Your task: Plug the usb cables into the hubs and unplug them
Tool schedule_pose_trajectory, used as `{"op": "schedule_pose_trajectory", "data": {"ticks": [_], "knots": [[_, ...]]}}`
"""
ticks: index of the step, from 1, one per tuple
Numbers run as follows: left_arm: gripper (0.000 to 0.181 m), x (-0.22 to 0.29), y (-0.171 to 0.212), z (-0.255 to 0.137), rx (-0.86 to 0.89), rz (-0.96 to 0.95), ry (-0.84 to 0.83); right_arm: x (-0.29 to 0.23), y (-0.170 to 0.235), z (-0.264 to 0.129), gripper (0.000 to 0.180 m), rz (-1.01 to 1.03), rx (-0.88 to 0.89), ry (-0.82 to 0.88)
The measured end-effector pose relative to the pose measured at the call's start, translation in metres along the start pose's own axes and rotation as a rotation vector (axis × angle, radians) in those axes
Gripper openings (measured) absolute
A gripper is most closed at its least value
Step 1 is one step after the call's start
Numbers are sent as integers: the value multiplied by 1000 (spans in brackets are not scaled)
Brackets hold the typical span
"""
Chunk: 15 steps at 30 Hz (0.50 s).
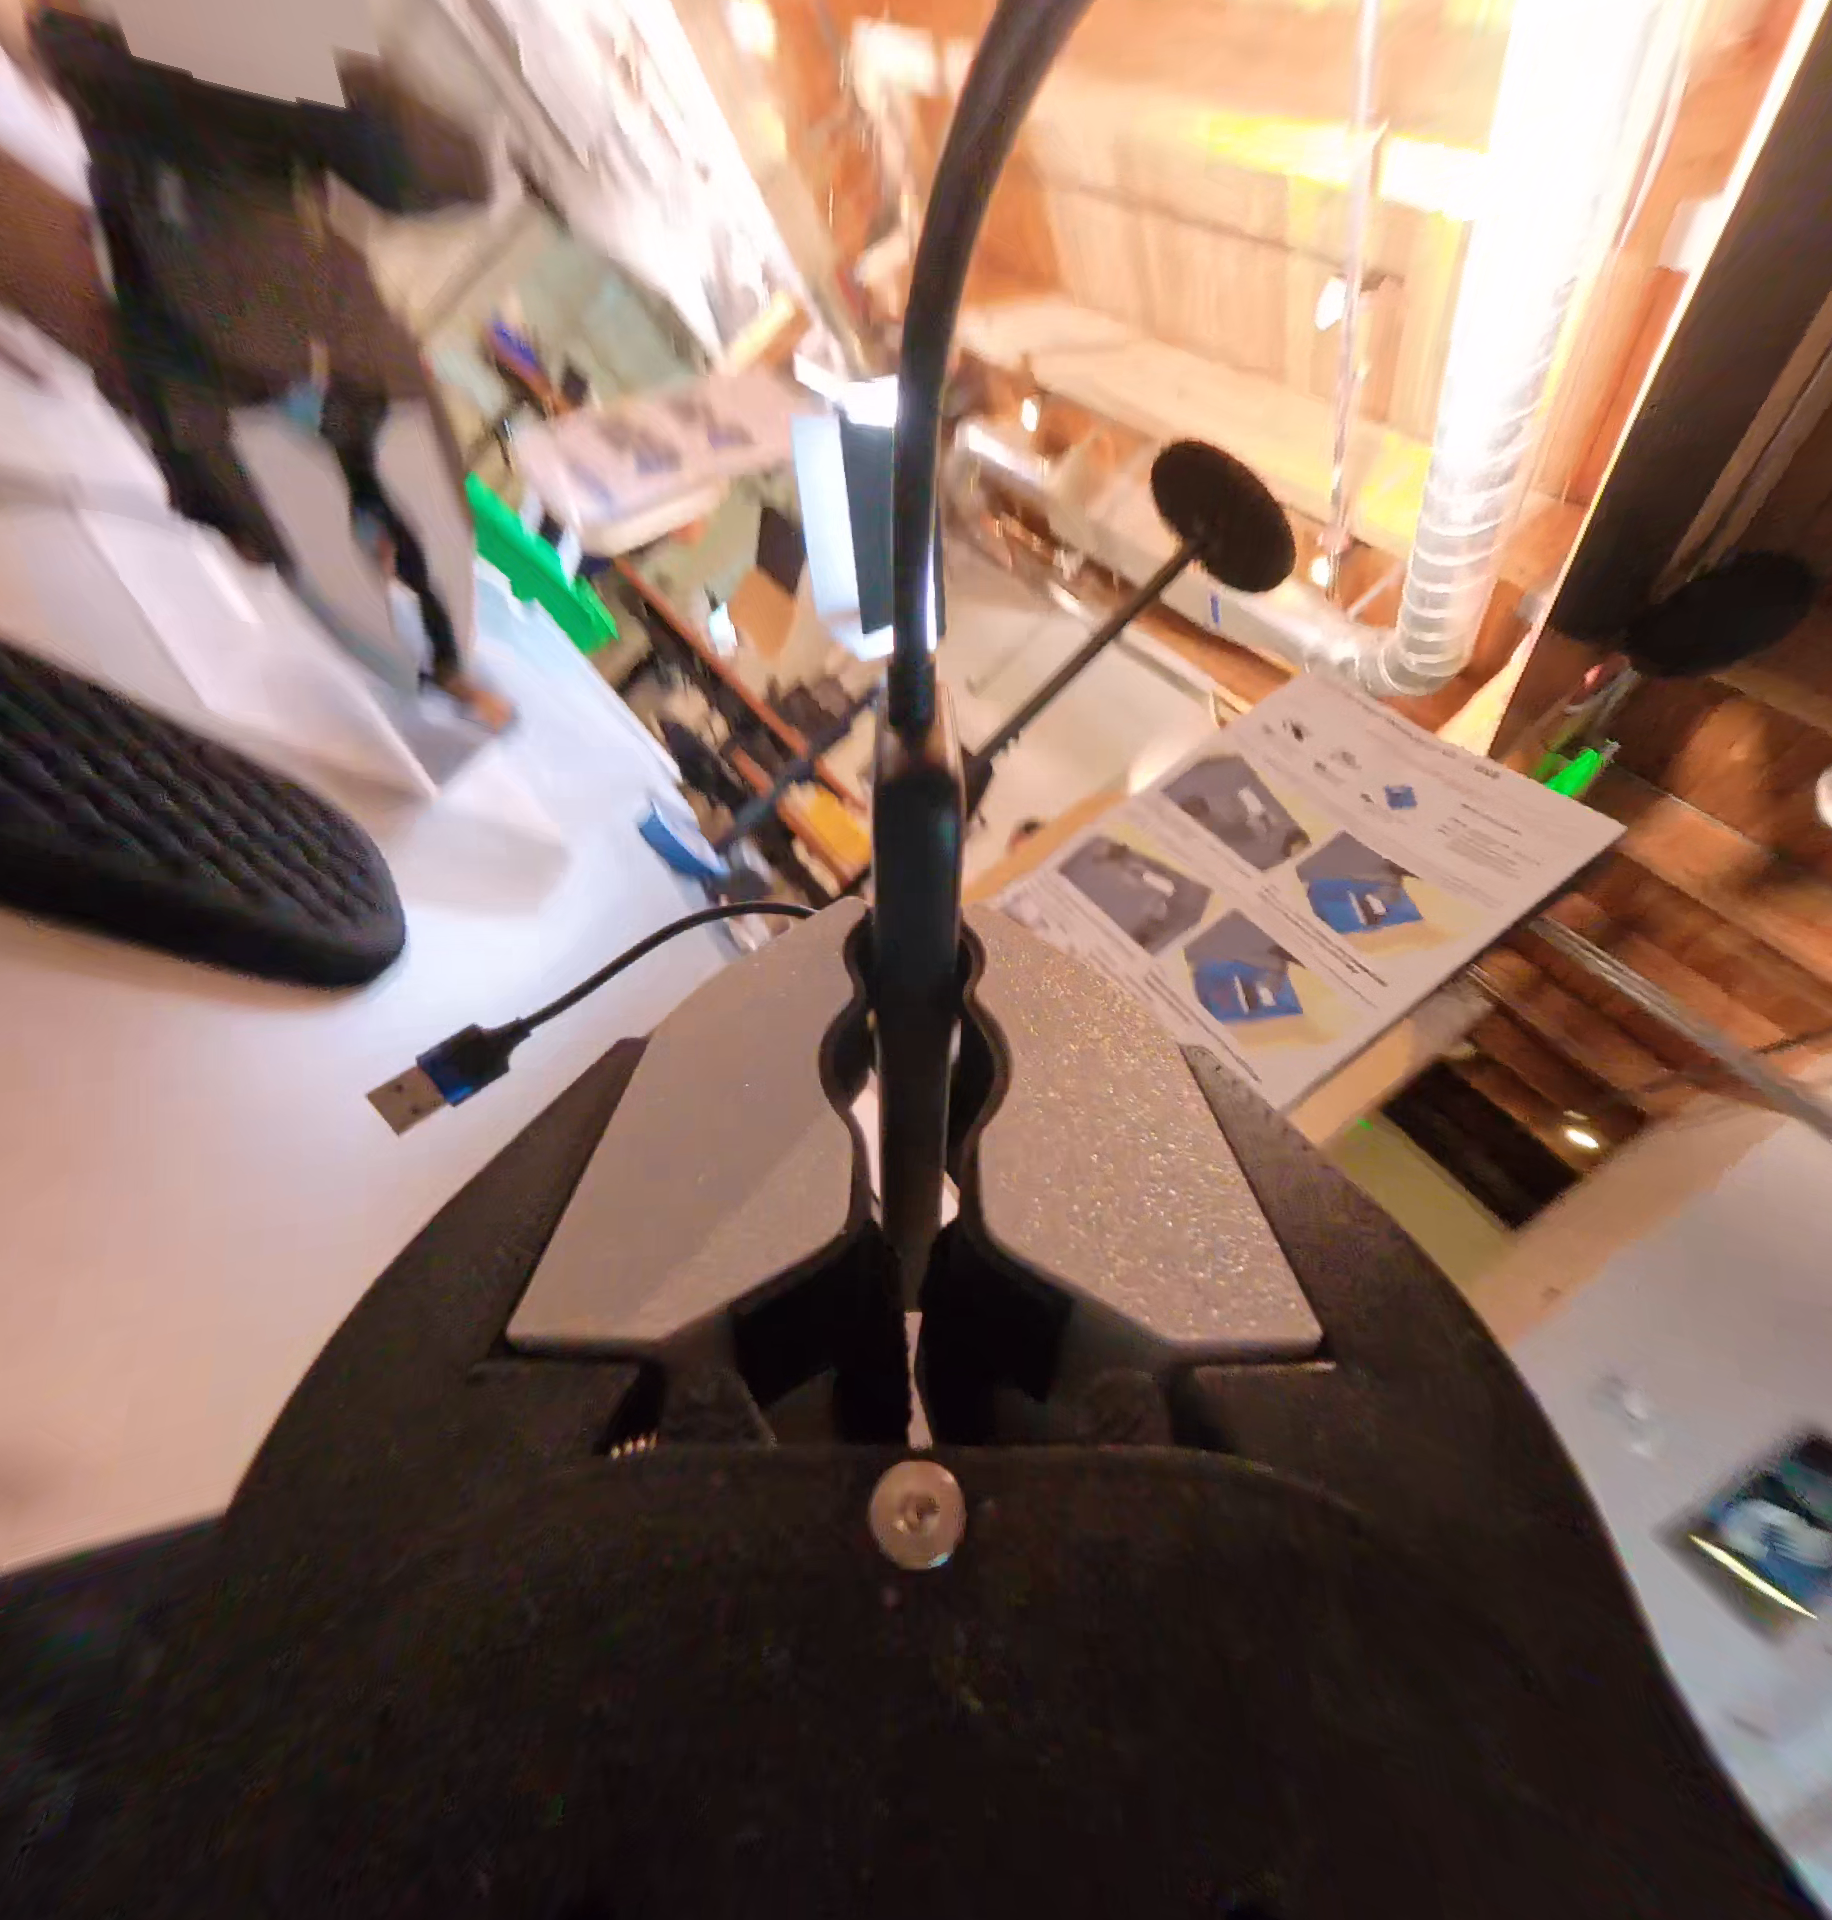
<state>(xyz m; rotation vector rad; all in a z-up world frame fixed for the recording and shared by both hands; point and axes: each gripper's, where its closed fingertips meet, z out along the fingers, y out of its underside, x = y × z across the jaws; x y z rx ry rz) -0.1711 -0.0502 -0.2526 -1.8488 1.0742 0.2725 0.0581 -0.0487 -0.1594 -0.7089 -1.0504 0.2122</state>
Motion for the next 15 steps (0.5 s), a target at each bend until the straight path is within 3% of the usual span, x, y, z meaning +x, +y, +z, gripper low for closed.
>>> {"op": "schedule_pose_trajectory", "data": {"ticks": [3, 8, 15], "knots": [[14, -27, -32, -20, 37, 172, -45, -6, 18, 10, 12, -157, -159, 10], [14, -30, -56, -28, -5, 473, -5, -12, 22, 18, 12, -238, -202, 31], [14, 27, -66, -6, 44, 356, 285, -37, 26, 35, 12, -323, -196, -15]]}}
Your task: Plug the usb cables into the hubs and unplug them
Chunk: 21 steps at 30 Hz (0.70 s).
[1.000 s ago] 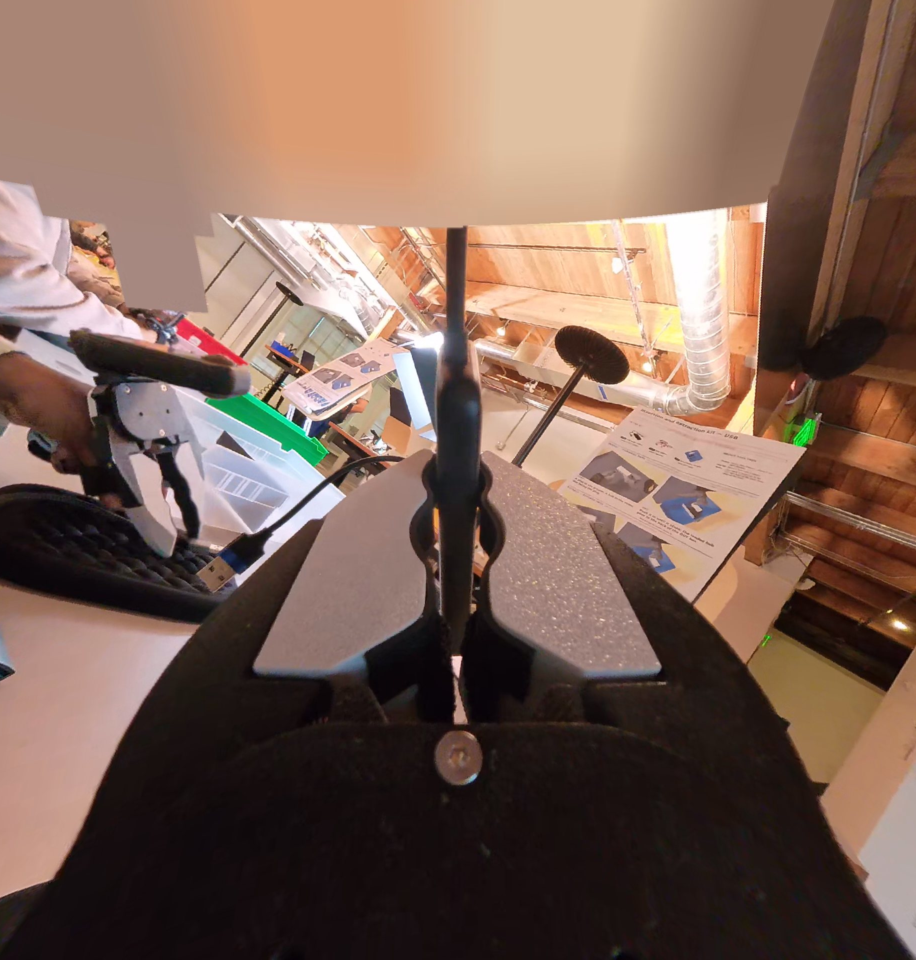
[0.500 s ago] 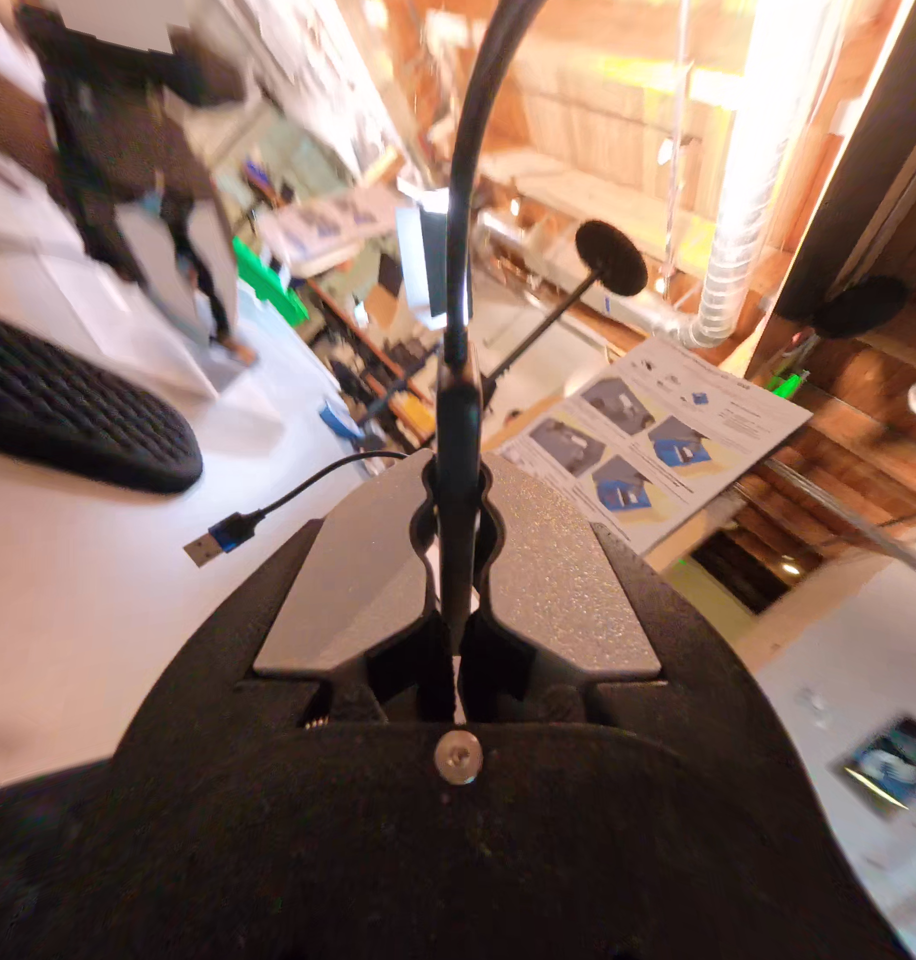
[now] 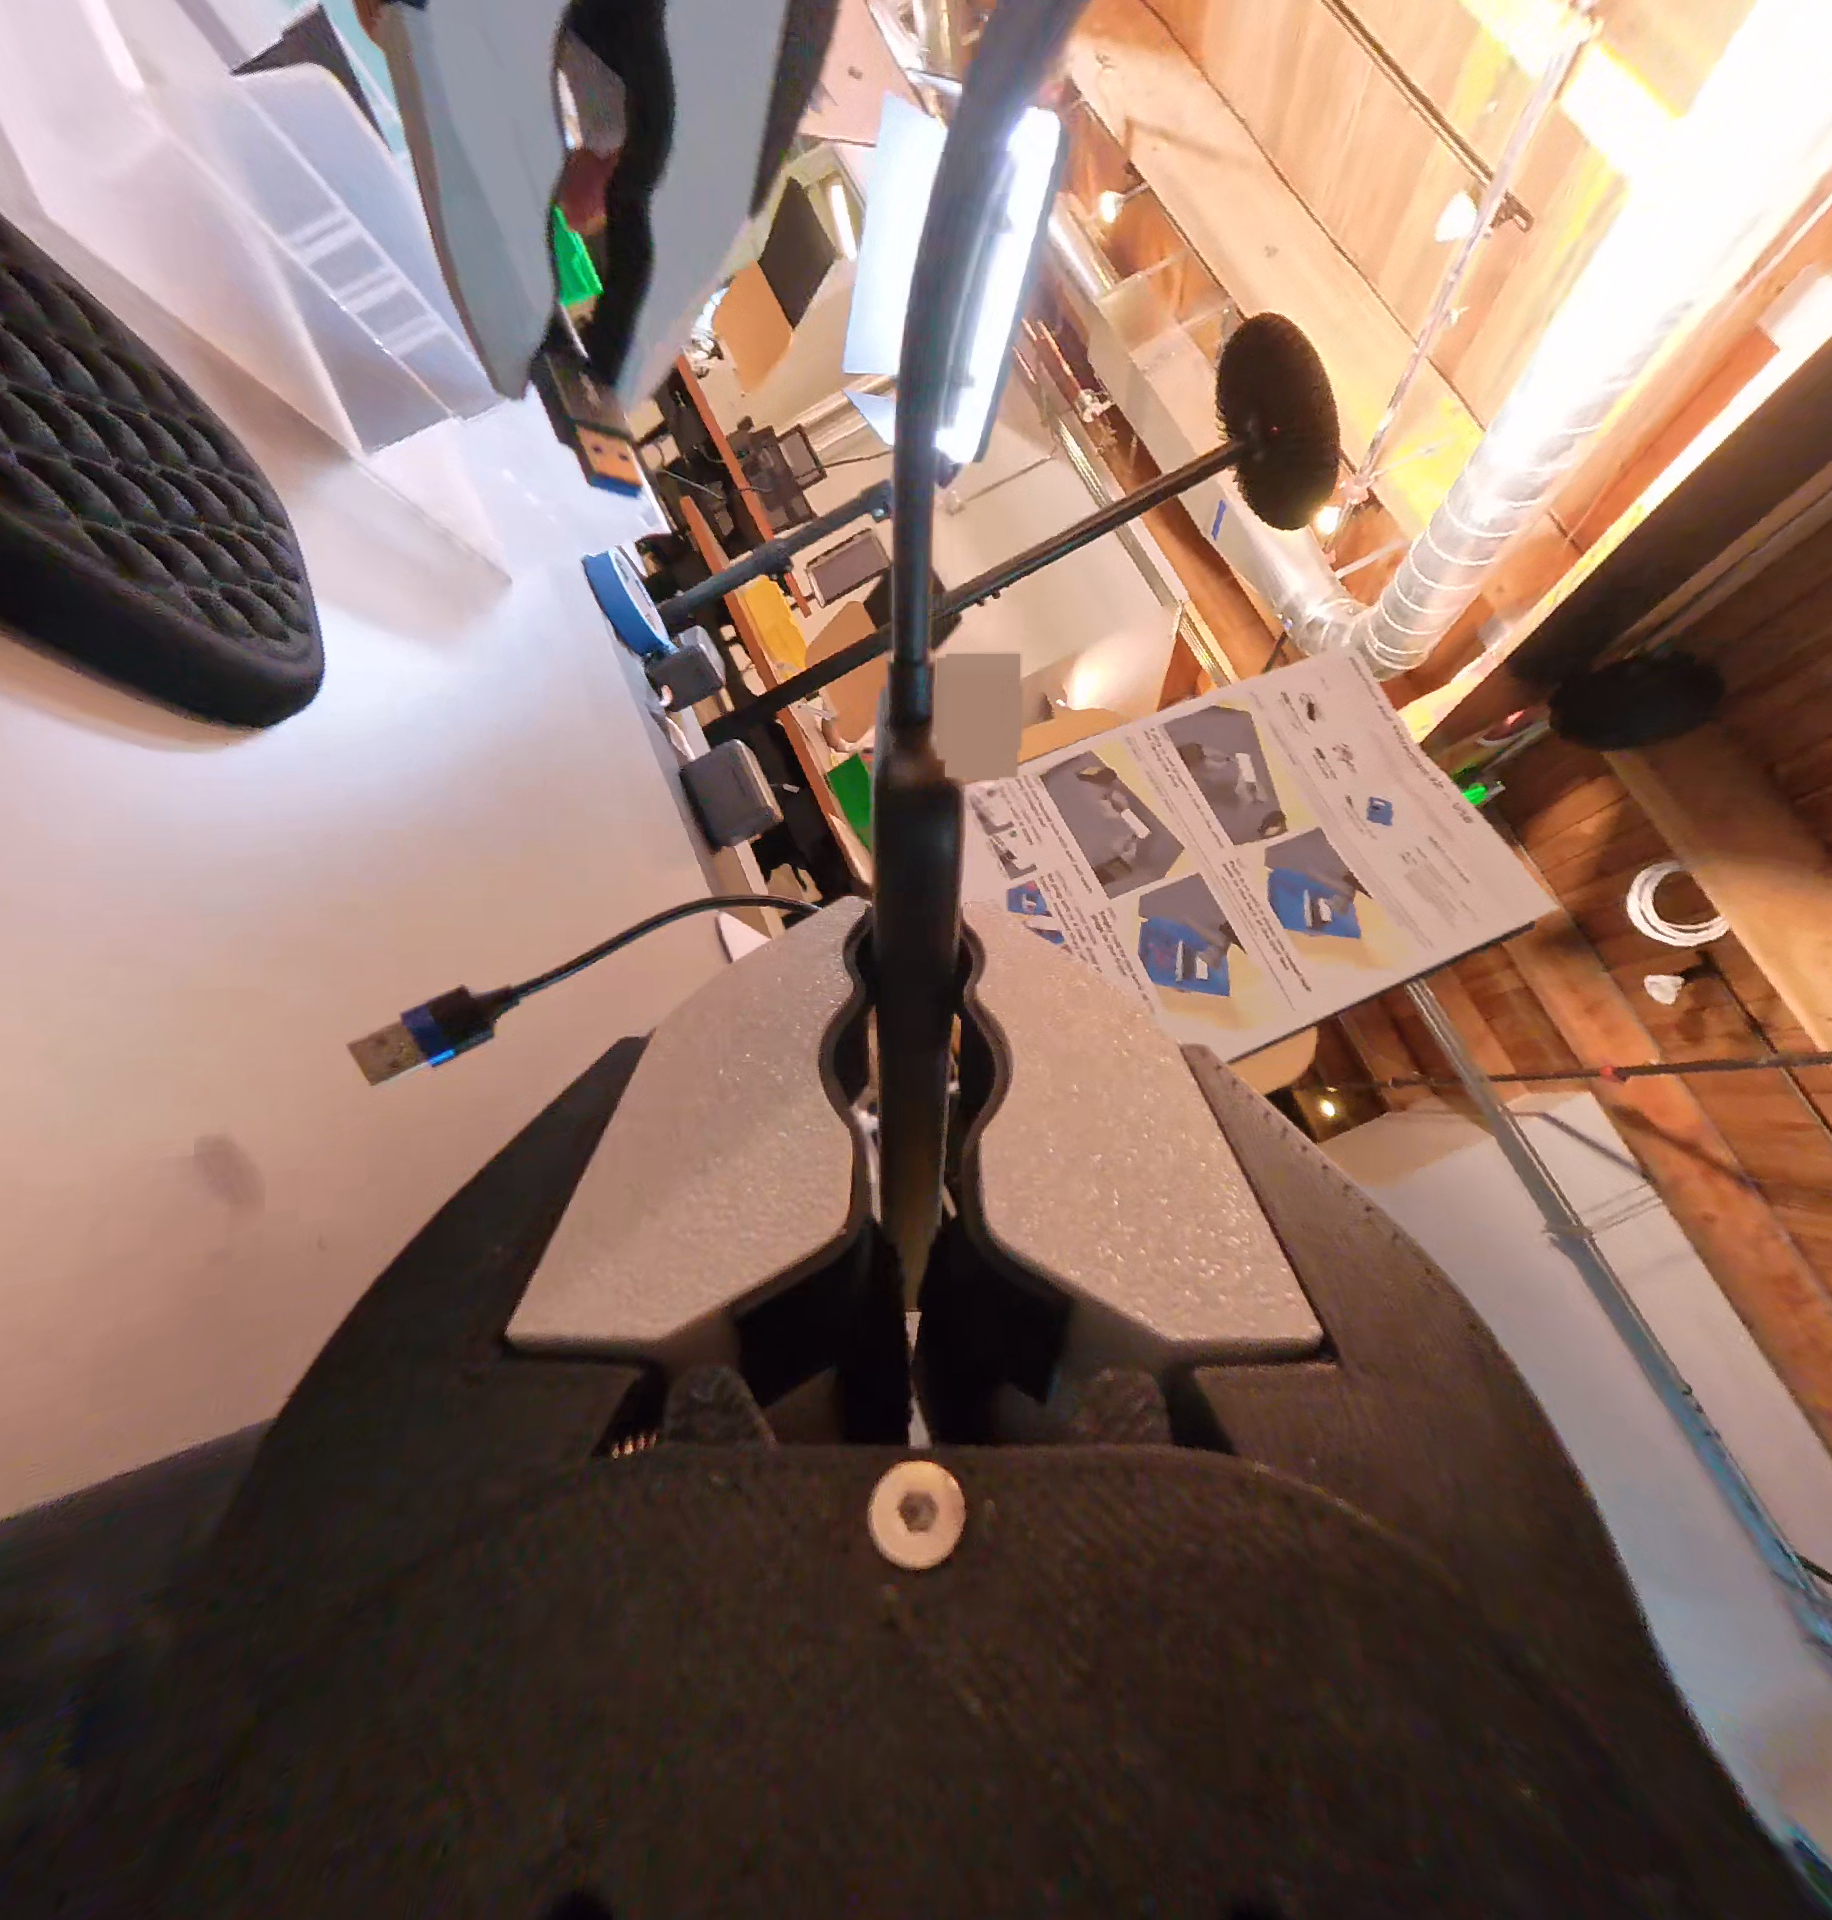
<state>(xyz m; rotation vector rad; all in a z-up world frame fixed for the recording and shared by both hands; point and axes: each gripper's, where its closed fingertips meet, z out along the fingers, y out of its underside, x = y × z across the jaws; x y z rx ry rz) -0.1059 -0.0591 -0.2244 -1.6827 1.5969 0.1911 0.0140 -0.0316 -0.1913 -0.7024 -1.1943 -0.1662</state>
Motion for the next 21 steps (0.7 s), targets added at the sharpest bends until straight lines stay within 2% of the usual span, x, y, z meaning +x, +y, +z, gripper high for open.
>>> {"op": "schedule_pose_trajectory", "data": {"ticks": [6, 8, 11, 15, 18, 21], "knots": [[14, 3, -25, 8, 50, -11, 53, -7, -6, 6, 12, -69, 3, -11], [14, 3, -31, 5, 67, -7, 70, -8, -21, 3, 12, -121, 71, -11], [14, 17, -46, -3, 143, 15, 187, -6, -48, -3, 12, -79, 232, -45], [14, 39, -66, -19, 248, -29, 427, 8, -70, -22, 12, 122, 471, -114], [14, 43, -72, -22, 269, -49, 507, 13, -67, -28, 11, 129, 495, -139], [13, 46, -74, -20, 245, -97, 554, 6, -71, -29, 11, 37, 464, -185]]}}
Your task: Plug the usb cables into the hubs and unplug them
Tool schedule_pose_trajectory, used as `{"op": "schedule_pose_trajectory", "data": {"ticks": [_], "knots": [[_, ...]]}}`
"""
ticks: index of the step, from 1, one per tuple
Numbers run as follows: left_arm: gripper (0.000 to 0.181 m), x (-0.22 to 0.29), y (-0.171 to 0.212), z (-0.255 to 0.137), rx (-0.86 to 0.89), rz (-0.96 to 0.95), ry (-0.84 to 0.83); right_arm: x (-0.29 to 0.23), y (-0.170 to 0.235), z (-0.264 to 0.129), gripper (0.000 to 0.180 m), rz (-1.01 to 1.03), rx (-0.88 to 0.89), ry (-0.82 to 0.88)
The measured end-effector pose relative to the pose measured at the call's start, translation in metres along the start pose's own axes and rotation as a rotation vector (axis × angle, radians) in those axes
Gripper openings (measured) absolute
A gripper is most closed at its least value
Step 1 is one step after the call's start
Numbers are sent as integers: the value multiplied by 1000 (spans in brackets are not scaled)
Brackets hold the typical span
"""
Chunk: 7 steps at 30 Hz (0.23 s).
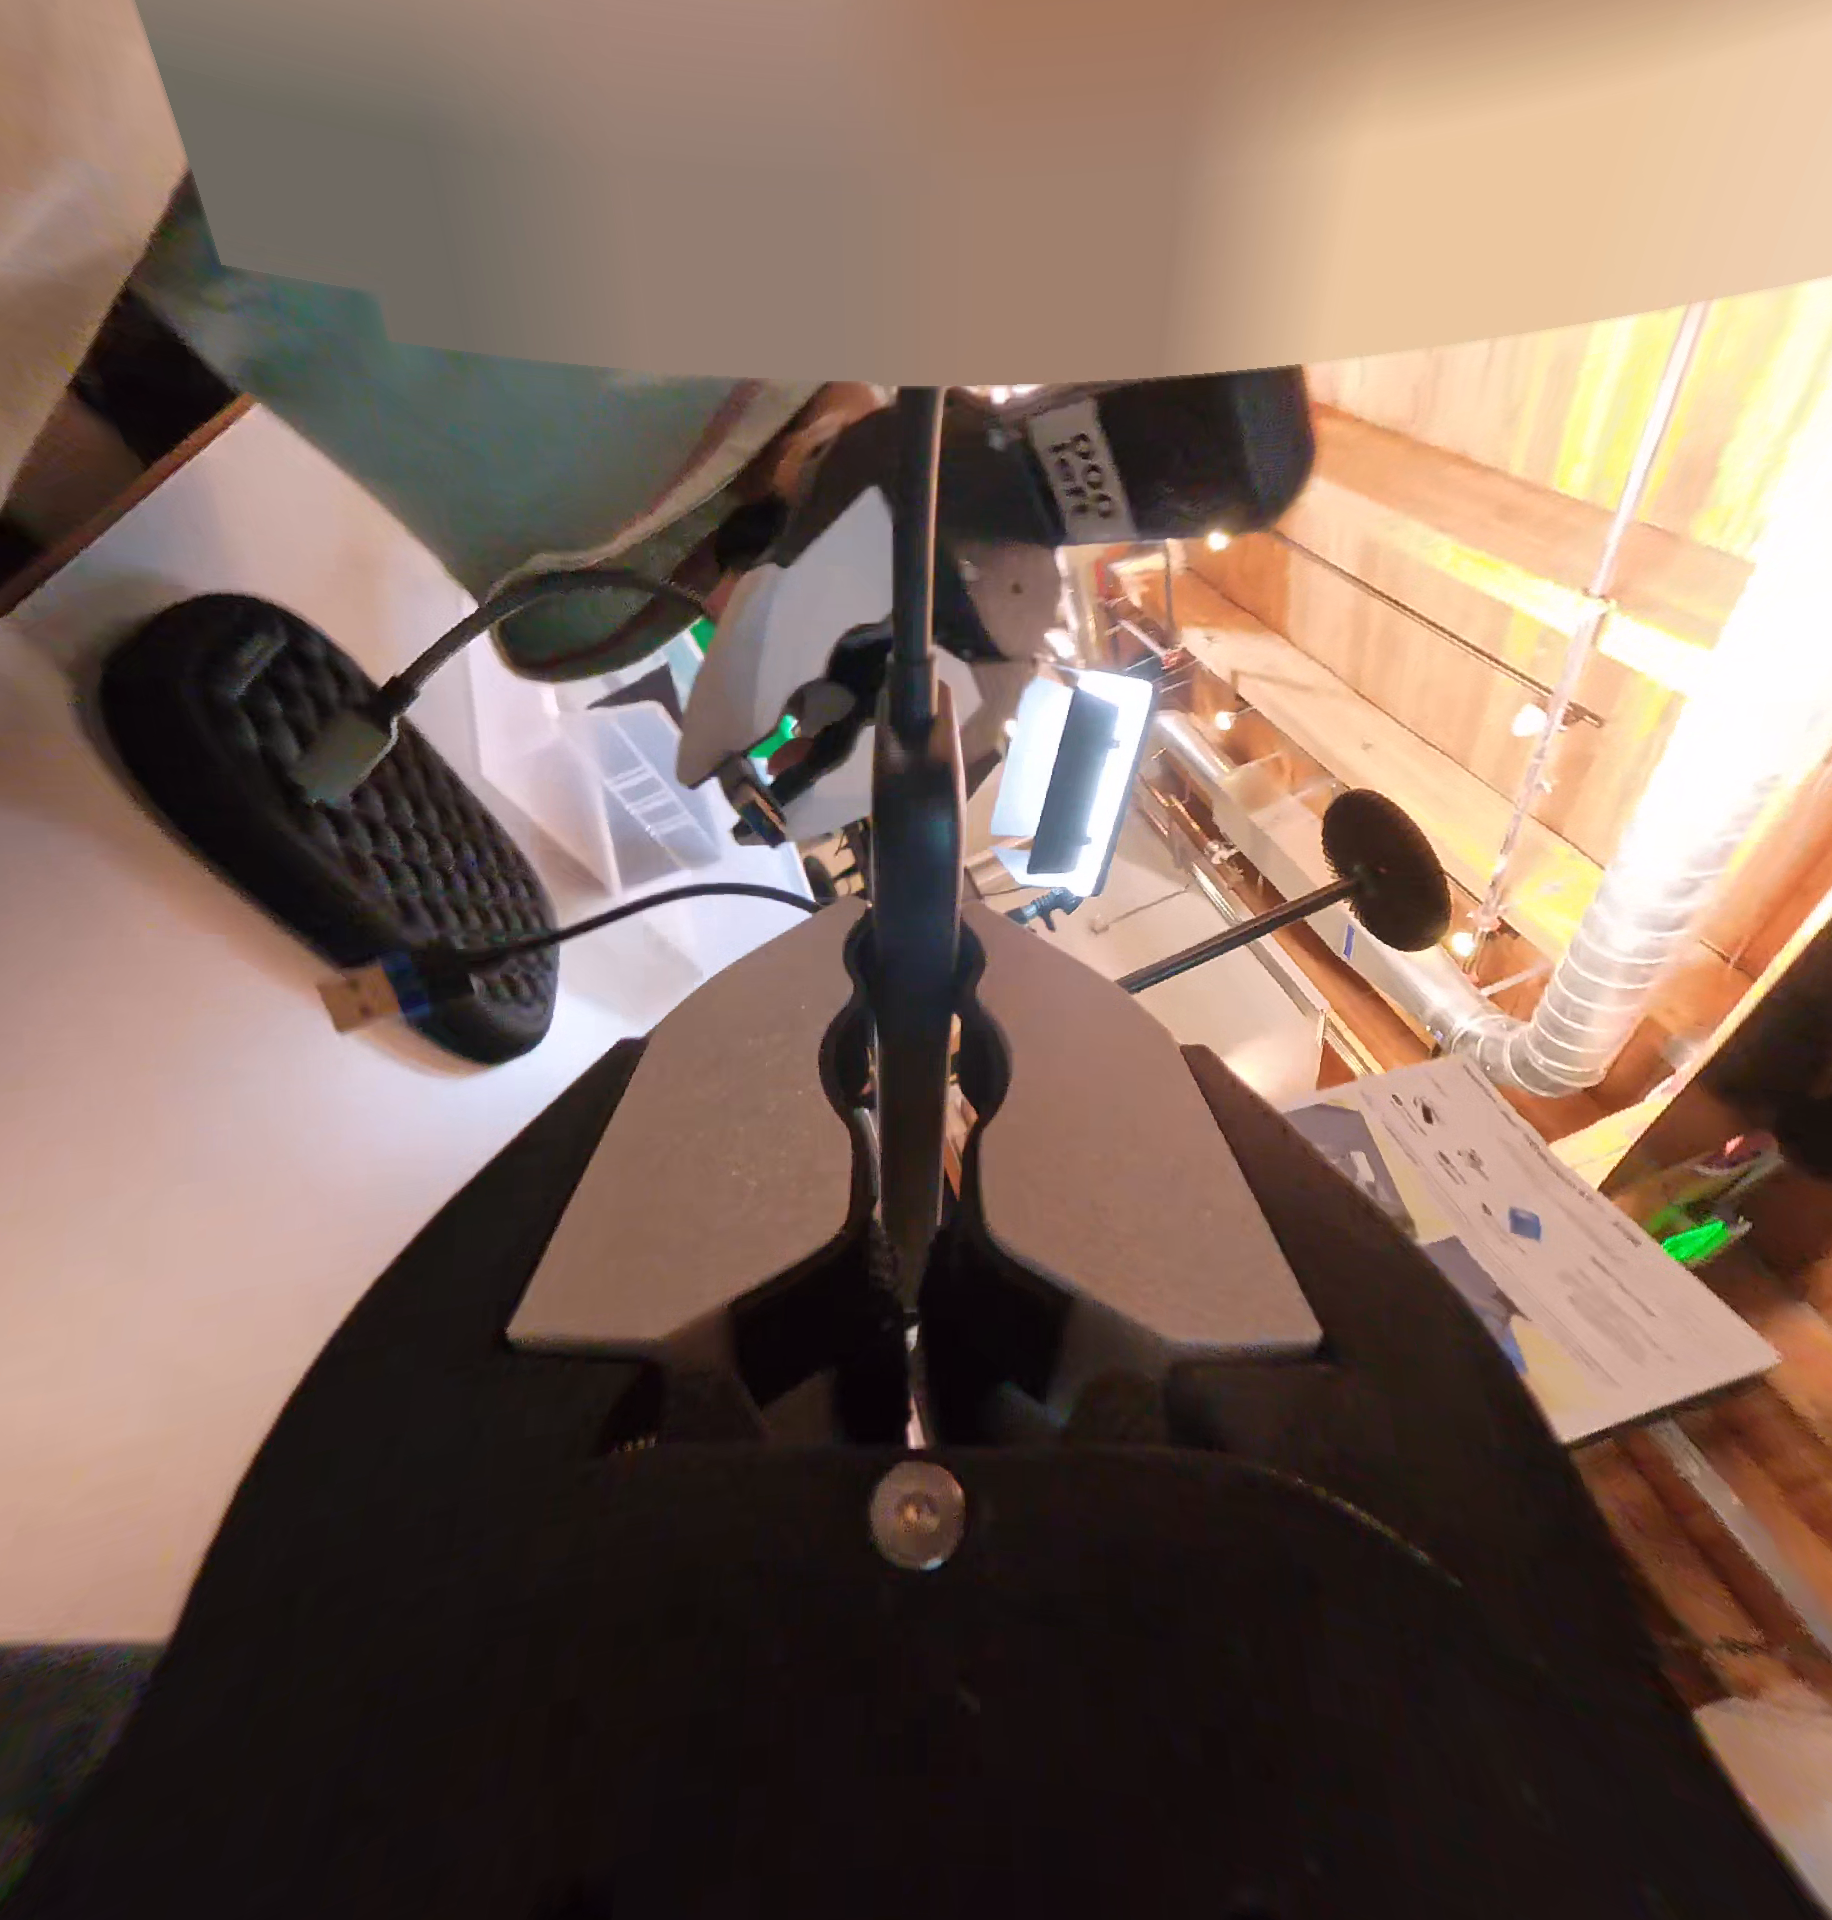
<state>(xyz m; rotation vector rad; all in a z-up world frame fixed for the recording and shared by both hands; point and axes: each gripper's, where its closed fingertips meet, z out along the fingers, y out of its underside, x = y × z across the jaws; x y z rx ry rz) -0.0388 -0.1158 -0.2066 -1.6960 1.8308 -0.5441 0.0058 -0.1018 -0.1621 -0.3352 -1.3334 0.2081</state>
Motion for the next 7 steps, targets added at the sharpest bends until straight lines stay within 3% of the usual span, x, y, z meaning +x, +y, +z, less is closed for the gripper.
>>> {"op": "schedule_pose_trajectory", "data": {"ticks": [7], "knots": [[13, 10, -4, 7, -1, -25, 38, -22, 7, 12, 12, -172, -95, -118]]}}
